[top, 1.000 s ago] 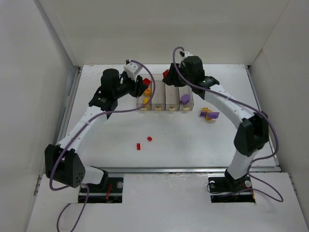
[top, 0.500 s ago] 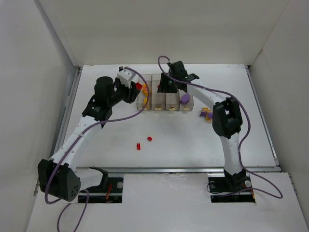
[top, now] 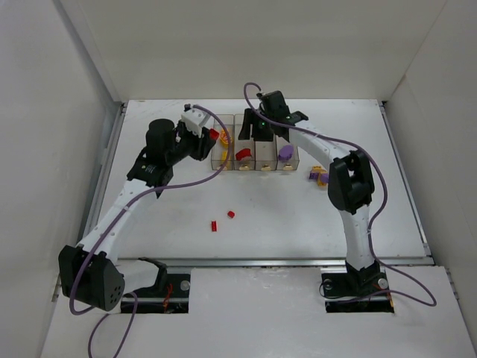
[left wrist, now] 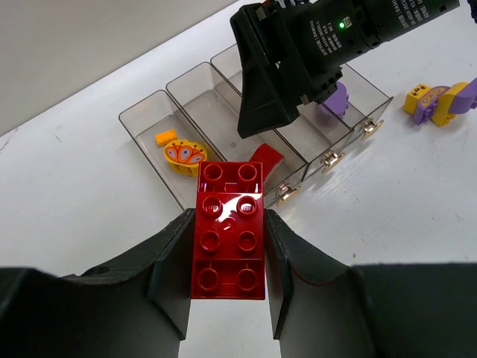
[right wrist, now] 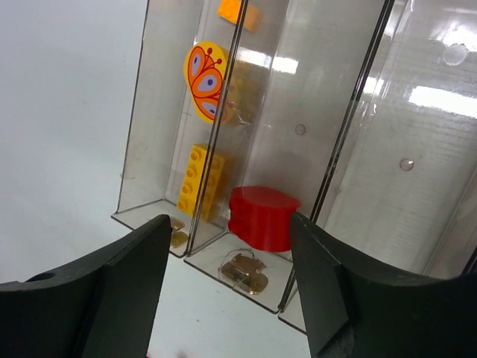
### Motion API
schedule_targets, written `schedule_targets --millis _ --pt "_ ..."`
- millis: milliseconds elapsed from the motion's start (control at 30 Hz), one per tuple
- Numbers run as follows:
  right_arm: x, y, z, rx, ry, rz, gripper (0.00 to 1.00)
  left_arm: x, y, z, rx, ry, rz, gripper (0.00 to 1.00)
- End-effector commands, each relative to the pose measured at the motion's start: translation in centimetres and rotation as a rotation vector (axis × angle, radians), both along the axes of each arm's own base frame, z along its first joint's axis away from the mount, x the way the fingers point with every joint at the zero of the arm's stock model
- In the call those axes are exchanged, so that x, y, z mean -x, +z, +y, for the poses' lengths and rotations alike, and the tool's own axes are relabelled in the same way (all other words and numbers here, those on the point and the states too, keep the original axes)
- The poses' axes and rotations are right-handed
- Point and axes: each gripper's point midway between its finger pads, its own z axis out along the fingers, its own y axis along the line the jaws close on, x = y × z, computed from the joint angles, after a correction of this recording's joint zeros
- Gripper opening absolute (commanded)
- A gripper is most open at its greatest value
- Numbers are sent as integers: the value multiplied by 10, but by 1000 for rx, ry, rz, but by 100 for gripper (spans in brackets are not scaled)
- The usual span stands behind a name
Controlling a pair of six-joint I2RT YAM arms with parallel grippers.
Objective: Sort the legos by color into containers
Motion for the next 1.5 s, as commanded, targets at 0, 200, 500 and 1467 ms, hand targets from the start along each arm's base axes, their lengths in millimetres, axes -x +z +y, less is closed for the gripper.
schedule_targets --millis 0,200,500,1467 --pt "-4 60 7 -70 17 -109 70 1 14 -4 0 -42 -59 0" --pt "5 144 -48 -125 -74 -262 71 -11 -6 -19 -57 -133 32 0" --pt "49 170 -161 -52 -308 -335 73 -95 -37 -76 -120 -215 129 0" --pt "101 143 -219 43 -415 -305 76 -176 -129 -113 11 117 376 63"
